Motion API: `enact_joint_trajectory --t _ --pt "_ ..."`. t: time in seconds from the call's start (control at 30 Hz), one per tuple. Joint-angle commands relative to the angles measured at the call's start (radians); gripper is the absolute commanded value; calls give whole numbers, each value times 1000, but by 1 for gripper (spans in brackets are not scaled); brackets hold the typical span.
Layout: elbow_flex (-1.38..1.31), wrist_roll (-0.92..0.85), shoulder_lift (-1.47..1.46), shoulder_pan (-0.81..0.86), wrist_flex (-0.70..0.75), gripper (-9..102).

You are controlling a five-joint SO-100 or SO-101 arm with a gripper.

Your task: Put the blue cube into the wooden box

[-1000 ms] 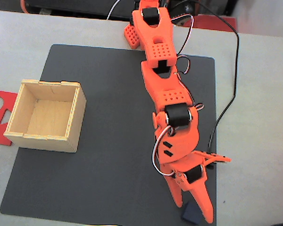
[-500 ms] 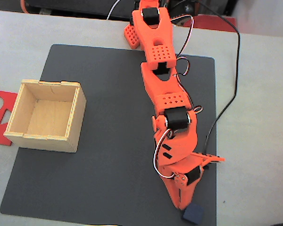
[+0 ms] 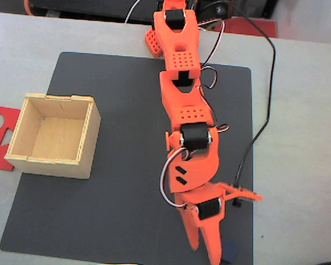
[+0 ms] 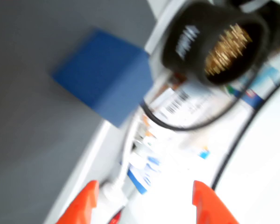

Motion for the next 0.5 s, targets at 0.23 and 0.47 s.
enact_joint_trajectory --t 0.23,0.47 --pt "-15 -368 -150 -44 -399 11" --pt "11 -666 -259 -95 -638 3"
